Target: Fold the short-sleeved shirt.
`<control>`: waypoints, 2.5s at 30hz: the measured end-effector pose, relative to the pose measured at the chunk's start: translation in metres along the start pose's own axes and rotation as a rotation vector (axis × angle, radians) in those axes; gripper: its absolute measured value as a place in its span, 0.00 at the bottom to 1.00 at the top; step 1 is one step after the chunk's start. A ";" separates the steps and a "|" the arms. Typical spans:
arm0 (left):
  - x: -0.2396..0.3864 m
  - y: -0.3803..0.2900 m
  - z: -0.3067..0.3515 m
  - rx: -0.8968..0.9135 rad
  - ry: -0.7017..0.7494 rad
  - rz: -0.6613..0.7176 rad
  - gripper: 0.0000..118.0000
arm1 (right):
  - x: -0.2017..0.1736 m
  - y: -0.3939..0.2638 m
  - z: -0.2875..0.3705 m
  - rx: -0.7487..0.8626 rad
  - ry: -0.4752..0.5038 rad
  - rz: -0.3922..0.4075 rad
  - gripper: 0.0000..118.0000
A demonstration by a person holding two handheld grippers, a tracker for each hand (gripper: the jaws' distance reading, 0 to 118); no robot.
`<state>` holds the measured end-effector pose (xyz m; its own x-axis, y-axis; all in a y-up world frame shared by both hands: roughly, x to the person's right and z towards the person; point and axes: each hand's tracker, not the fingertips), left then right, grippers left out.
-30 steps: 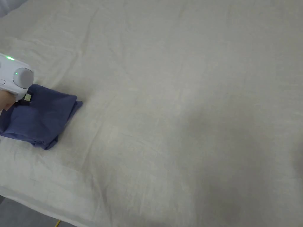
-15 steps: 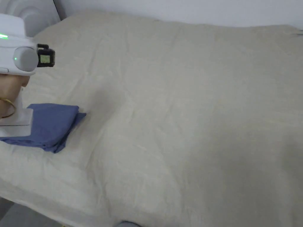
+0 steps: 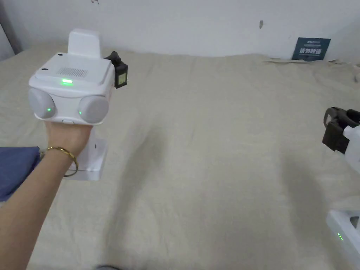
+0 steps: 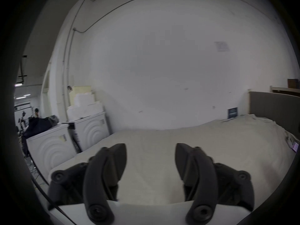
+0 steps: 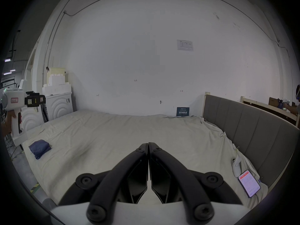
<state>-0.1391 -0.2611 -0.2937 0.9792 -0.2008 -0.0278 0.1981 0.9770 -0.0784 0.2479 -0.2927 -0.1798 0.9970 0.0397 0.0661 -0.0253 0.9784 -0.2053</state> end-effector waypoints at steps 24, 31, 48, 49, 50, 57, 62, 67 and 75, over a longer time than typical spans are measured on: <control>0.098 -0.084 0.079 -0.072 -0.186 0.180 0.00 | 0.008 -0.050 0.035 -0.003 -0.026 -0.039 0.00; 0.100 -0.100 0.088 -0.093 -0.182 0.156 0.00 | 0.007 -0.063 0.040 -0.017 -0.031 -0.063 0.00; 0.100 -0.109 0.092 -0.110 -0.178 0.149 0.00 | 0.001 -0.077 0.046 -0.037 -0.044 -0.054 0.00; 0.100 -0.109 0.092 -0.108 -0.178 0.148 0.00 | 0.001 -0.077 0.045 -0.038 -0.043 -0.054 0.00; 0.100 -0.109 0.091 -0.108 -0.177 0.147 0.00 | 0.000 -0.077 0.045 -0.036 -0.044 -0.054 0.00; 0.102 -0.109 0.091 -0.108 -0.176 0.148 0.00 | 0.000 -0.075 0.046 -0.035 -0.042 -0.057 0.00; 0.104 -0.110 0.091 -0.108 -0.181 0.146 0.00 | 0.000 -0.075 0.046 -0.033 -0.041 -0.054 0.00; 0.104 -0.111 0.091 -0.109 -0.184 0.152 0.00 | -0.002 -0.076 0.046 -0.033 -0.038 -0.050 0.00; 0.104 -0.112 0.091 -0.114 -0.187 0.152 0.00 | -0.004 -0.076 0.046 -0.034 -0.035 -0.047 0.00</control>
<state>-0.0559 -0.3847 -0.1974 0.9904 -0.0250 0.1357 0.0520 0.9786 -0.1993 0.2424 -0.3582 -0.1199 0.9939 0.0013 0.1107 0.0248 0.9719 -0.2340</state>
